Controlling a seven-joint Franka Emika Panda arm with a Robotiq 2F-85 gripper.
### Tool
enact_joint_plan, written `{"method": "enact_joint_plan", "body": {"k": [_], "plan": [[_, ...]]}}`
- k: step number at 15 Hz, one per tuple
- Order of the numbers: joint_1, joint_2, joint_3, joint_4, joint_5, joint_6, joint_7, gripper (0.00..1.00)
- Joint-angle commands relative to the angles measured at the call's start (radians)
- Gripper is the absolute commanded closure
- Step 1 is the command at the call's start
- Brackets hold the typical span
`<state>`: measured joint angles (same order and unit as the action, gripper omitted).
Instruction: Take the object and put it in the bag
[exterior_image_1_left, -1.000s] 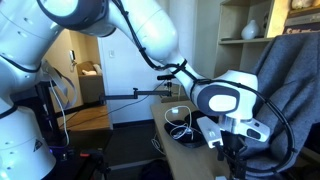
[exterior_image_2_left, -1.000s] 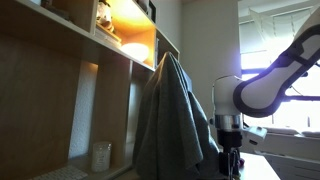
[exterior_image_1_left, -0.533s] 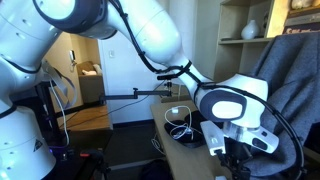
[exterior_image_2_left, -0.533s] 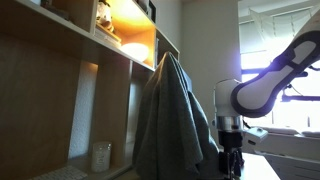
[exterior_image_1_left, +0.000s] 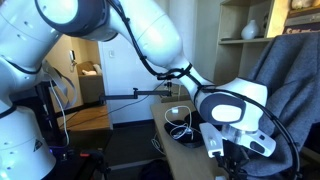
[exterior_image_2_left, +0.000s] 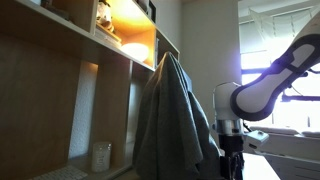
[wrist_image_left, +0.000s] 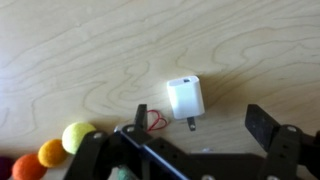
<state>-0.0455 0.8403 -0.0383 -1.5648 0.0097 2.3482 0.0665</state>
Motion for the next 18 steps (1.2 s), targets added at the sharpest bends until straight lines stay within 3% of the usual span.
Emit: {"method": "enact_joint_plan", "body": {"k": [1,18], "plan": [[0.002,0.002,-0.002,0.004,0.003,-0.002,-0.002,0.0],[-0.003,0.0,-0.008,-0.036,0.004,0.024,-0.002,0.0]]}}
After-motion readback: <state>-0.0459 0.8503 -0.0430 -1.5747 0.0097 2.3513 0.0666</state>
